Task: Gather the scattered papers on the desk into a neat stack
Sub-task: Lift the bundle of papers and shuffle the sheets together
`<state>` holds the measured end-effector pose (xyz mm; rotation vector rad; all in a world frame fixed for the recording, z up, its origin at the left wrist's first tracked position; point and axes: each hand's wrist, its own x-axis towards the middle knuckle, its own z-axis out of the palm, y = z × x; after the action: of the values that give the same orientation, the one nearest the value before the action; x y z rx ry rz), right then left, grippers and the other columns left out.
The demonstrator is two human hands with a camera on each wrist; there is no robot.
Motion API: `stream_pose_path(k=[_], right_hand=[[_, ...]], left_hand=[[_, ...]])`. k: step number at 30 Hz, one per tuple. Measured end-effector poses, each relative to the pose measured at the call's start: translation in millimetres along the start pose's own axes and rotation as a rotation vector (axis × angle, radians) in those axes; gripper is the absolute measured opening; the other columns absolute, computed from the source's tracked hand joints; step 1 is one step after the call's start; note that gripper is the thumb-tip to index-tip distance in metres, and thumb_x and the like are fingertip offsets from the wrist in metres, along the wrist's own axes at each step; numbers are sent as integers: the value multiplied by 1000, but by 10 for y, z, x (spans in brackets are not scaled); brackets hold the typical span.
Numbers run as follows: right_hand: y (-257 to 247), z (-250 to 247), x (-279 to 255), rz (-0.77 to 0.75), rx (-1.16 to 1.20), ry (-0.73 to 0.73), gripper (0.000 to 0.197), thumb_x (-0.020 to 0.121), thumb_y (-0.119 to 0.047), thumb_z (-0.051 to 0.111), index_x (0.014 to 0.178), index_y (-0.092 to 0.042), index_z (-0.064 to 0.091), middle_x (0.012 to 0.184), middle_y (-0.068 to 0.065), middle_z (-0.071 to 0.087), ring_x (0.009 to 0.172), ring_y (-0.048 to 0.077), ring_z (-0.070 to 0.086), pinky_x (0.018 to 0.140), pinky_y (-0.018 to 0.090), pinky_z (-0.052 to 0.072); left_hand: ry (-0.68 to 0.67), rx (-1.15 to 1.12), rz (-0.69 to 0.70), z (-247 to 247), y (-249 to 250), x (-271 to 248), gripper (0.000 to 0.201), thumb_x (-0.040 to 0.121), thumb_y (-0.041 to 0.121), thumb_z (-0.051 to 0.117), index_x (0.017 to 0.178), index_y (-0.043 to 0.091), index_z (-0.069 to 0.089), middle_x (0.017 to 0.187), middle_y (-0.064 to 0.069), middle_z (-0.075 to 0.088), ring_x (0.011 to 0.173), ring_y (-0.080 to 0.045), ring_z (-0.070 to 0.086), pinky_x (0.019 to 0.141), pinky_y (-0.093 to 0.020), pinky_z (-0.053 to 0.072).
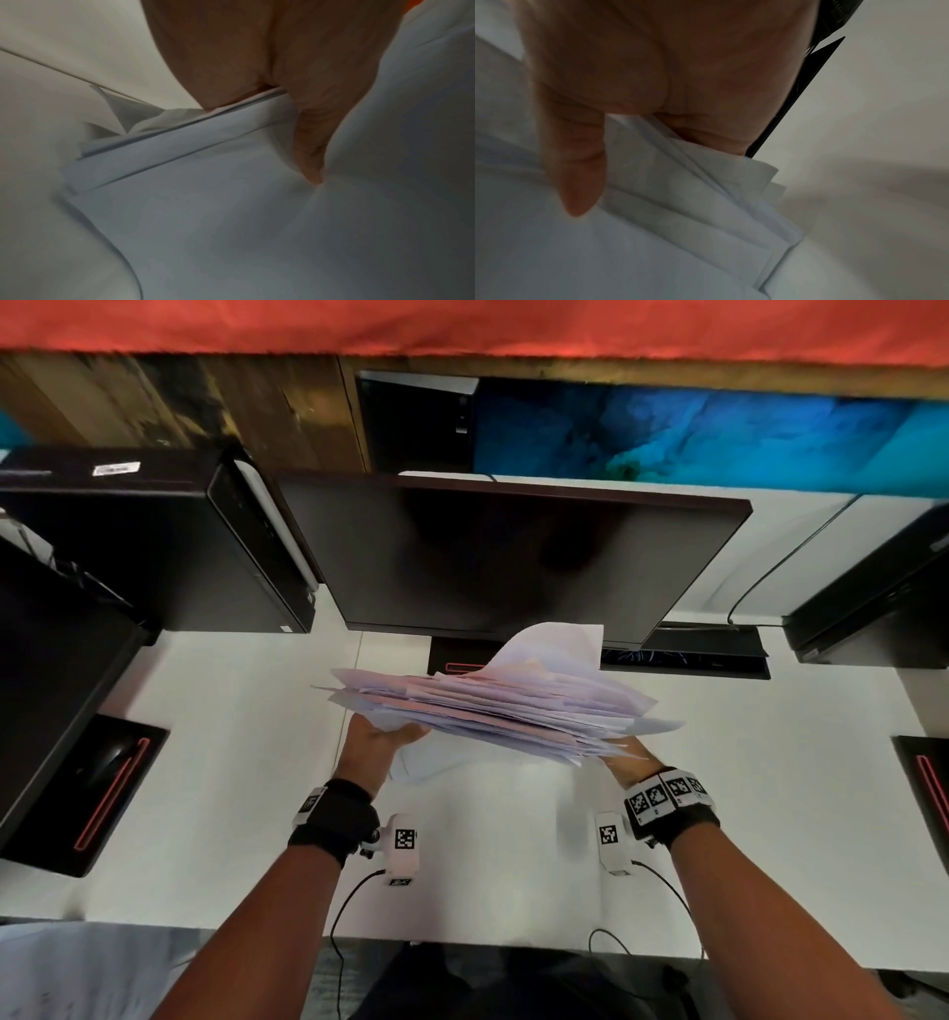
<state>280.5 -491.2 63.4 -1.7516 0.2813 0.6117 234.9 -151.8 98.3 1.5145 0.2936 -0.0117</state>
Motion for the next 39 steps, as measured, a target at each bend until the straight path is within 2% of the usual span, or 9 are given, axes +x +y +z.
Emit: stream_pose_path(k=[1,4,9,16,21,26,31,36,39], right_hand=[[-64,52,-61,-30,43,-84,30,95,1,53,124,-1,58,115,4,71,113,16,65,94,29,51],[37,18,-126,-39,219,-172,40,89,10,59,128,-1,57,114,2,72,112,13,66,93,27,54],[109,-9,-249,-84,435,-265,74,64,-16,86,132,-12,57,134,13,62,125,28,58,108,41,41],[-95,362,-407,-221,269,-18,37,62,-36,83,87,-10,72,73,0,72,64,12,67,54,21,50],[-119,355,-448,-261,471,37,37,83,-15,44,110,3,63,90,6,73,82,22,70,64,28,56],[-14,392,-442,-307,336,149,51,71,-10,85,116,-9,63,107,3,75,101,18,71,86,30,56],[20,494,-432,-246,359,244,40,74,-4,84,110,-6,68,101,4,76,97,22,72,90,41,55],[-50,612,-430,-253,305,255,42,73,-5,84,111,-18,70,112,-1,74,106,15,68,95,29,53],[-44,576,-396,-219,356,268,33,70,-16,89,99,-11,74,106,25,70,99,38,69,93,53,54]], left_hand=[[3,-15,3,-5,11,-28,43,81,-13,71,115,13,66,103,6,76,101,-11,70,87,-24,57],[62,-45,-34,-60,-42,-59,37,79,-11,74,112,6,69,100,0,78,98,-18,72,86,-29,58],[145,-119,-87,-129,-110,-94,36,77,-4,79,111,-2,70,106,-14,76,98,-26,73,85,-33,59],[163,-157,-93,-32,-106,-163,32,78,-2,79,109,2,73,105,-9,77,98,-25,73,82,-31,55],[222,-175,-74,28,-113,-233,32,79,-2,79,110,0,72,104,-8,77,97,-25,74,86,-36,58],[194,-134,-72,88,-166,-311,29,79,-2,79,106,4,73,100,-5,78,95,-23,74,84,-34,59],[127,-156,-80,142,-211,-410,40,75,-8,80,108,14,71,104,-2,78,97,-18,74,85,-28,59],[158,-153,-88,200,-235,-406,35,76,-5,81,104,14,72,101,3,78,97,-14,74,86,-24,58],[173,-157,-83,186,-247,-383,33,75,-4,81,106,5,73,98,2,79,96,-15,74,81,-21,58]])
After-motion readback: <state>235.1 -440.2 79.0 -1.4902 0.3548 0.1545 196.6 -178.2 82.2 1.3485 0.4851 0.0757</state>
